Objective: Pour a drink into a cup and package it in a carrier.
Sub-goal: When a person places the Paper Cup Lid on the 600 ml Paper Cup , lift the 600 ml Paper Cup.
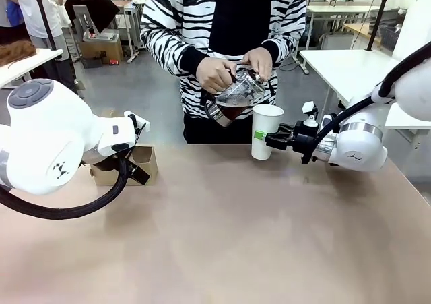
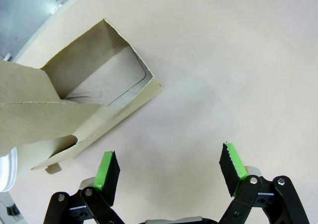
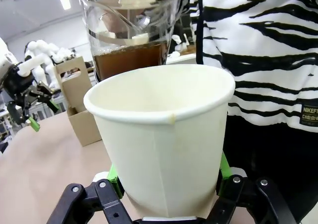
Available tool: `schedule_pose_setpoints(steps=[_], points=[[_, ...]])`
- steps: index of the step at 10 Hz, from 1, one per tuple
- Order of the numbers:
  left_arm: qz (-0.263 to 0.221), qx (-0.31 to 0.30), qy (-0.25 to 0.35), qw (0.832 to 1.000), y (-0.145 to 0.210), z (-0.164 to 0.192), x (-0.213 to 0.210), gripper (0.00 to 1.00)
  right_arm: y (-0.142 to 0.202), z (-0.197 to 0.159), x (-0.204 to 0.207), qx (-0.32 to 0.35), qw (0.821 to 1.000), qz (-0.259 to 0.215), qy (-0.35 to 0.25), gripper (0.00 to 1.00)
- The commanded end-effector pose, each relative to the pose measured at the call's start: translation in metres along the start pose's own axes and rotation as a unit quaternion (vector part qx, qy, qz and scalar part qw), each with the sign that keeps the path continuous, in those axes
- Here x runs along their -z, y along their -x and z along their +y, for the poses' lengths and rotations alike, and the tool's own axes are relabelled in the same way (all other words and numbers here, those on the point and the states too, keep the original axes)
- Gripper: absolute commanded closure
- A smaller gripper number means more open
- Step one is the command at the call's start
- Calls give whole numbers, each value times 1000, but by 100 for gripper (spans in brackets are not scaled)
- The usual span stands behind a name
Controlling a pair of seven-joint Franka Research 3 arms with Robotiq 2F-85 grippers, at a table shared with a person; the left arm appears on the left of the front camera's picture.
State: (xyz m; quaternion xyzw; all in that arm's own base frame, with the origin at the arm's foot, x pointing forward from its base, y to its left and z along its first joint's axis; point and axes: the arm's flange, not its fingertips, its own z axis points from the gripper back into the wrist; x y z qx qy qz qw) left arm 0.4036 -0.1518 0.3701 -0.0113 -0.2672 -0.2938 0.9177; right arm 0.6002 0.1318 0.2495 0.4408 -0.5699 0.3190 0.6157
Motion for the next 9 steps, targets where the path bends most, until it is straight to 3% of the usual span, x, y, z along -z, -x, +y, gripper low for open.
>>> schedule_pose_setpoints(steps=[1, 9], points=[[-1, 0, 1, 1000, 0, 0, 0, 0, -1, 1, 1, 1, 1000, -2, 0, 20], [-1, 0, 1, 1000, 0, 0, 0, 0, -1, 1, 1, 1, 1000, -2, 0, 20]])
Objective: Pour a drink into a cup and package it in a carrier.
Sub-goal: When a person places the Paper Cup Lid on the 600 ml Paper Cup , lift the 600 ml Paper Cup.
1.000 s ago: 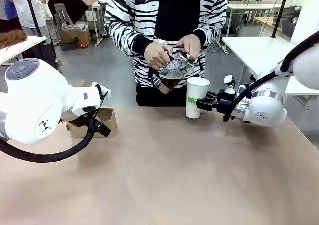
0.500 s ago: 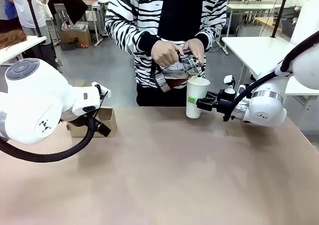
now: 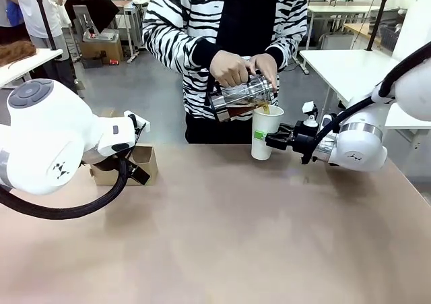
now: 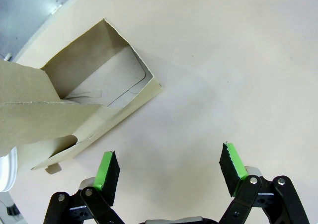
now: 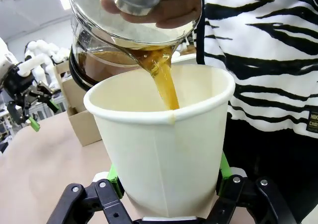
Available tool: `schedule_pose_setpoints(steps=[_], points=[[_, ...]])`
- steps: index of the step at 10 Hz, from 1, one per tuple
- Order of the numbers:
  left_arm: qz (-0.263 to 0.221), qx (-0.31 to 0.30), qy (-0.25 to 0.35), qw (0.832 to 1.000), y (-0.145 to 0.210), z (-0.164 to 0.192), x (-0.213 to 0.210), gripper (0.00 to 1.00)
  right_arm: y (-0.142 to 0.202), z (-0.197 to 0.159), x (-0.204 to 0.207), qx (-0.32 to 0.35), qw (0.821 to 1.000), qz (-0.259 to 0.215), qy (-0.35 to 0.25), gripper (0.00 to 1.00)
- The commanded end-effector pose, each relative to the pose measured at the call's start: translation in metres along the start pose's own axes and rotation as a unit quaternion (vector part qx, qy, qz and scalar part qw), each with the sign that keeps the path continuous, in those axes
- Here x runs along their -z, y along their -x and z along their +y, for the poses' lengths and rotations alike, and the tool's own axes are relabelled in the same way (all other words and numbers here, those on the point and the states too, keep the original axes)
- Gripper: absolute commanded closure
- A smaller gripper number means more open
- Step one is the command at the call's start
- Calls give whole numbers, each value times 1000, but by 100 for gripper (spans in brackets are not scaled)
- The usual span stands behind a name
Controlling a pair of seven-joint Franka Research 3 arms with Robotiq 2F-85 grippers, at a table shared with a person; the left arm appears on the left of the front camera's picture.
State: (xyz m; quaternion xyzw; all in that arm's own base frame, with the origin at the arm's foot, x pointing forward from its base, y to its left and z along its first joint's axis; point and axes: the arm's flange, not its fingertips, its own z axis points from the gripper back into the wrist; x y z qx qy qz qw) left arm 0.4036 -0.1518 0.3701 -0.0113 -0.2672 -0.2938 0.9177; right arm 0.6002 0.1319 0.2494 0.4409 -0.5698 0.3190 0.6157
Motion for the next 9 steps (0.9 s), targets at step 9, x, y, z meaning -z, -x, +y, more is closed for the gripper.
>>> schedule_pose_setpoints(steps=[9], points=[[-1, 0, 1, 1000, 0, 0, 0, 0, -1, 1, 1, 0, 1000, -2, 1, 20]])
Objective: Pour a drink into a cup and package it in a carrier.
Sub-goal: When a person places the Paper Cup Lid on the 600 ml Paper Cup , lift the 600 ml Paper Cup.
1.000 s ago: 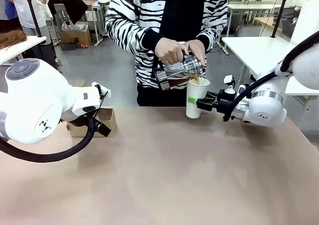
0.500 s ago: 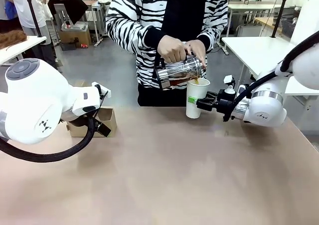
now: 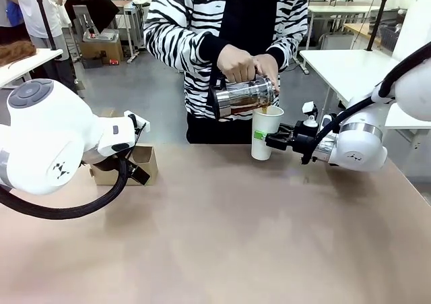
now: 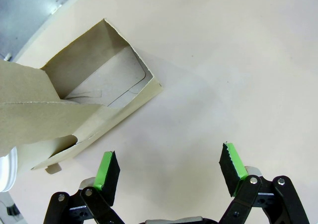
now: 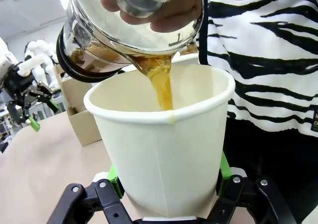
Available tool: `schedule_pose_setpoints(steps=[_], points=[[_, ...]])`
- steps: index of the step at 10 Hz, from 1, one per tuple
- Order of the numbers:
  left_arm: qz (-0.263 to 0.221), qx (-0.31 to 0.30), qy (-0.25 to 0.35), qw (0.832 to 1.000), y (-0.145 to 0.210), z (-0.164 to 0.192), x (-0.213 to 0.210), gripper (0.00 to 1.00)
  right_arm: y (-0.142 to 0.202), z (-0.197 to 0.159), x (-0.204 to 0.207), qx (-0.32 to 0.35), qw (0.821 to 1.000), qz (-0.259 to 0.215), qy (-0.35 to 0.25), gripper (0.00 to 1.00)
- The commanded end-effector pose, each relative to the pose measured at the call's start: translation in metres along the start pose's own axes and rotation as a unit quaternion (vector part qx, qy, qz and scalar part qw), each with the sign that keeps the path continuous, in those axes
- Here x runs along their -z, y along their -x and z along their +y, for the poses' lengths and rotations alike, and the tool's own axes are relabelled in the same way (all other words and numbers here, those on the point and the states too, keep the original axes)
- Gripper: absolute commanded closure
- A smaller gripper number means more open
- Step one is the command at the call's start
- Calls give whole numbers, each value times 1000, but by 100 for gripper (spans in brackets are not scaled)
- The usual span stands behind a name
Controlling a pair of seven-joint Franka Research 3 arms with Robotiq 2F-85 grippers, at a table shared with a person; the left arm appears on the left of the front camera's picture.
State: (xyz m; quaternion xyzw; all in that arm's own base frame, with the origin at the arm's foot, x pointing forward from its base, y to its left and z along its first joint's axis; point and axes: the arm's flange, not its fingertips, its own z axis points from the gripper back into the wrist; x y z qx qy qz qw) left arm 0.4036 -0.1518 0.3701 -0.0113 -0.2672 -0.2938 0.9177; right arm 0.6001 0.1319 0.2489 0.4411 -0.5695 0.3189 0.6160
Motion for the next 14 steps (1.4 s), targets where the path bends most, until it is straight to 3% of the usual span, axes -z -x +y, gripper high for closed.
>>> schedule_pose_setpoints(steps=[1, 14], points=[[-1, 0, 1, 1000, 0, 0, 0, 0, -1, 1, 1, 0, 1000, -2, 1, 20], [-1, 0, 1, 1000, 0, 0, 0, 0, -1, 1, 1, 0, 1000, -2, 1, 20]])
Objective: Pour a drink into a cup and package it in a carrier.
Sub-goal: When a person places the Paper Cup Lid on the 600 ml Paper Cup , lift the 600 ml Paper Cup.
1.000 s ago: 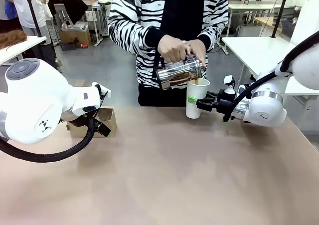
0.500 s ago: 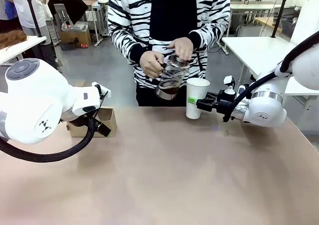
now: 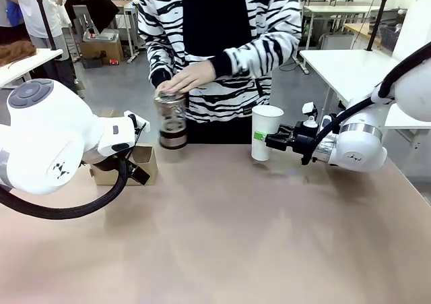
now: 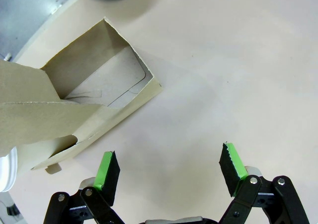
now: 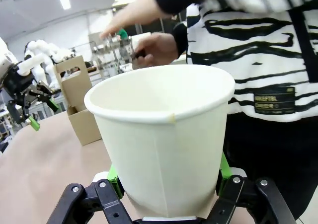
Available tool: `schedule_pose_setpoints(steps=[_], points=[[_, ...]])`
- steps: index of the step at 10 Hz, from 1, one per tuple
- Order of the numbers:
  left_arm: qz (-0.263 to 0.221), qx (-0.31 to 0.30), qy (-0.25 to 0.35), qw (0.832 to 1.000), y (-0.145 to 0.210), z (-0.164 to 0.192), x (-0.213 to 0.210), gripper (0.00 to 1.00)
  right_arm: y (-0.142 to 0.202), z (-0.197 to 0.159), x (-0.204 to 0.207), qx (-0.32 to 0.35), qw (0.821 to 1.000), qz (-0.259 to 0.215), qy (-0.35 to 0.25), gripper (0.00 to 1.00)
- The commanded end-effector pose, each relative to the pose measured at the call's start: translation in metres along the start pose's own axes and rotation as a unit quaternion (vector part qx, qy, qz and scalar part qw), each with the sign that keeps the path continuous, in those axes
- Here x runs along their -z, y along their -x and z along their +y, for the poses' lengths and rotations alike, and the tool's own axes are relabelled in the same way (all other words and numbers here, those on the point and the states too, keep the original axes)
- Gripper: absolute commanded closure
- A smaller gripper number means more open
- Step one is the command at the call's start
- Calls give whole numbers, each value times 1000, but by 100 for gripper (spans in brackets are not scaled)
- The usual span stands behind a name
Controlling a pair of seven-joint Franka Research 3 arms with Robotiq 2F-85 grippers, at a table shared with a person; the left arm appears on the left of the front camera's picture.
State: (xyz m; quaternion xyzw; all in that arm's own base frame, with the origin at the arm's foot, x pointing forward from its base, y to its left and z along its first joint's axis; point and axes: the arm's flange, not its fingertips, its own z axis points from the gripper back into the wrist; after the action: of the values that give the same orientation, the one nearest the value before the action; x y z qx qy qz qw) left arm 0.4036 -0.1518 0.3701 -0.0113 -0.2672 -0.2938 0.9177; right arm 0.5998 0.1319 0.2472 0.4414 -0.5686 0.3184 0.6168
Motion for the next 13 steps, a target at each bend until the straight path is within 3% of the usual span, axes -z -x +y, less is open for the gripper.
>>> schedule_pose_setpoints(steps=[1, 13], points=[[-1, 0, 1, 1000, 0, 0, 0, 0, -3, 1, 2, -1, 1000, -3, 0, 20], [-1, 0, 1, 1000, 0, 0, 0, 0, -3, 1, 2, -1, 1000, -3, 0, 20]])
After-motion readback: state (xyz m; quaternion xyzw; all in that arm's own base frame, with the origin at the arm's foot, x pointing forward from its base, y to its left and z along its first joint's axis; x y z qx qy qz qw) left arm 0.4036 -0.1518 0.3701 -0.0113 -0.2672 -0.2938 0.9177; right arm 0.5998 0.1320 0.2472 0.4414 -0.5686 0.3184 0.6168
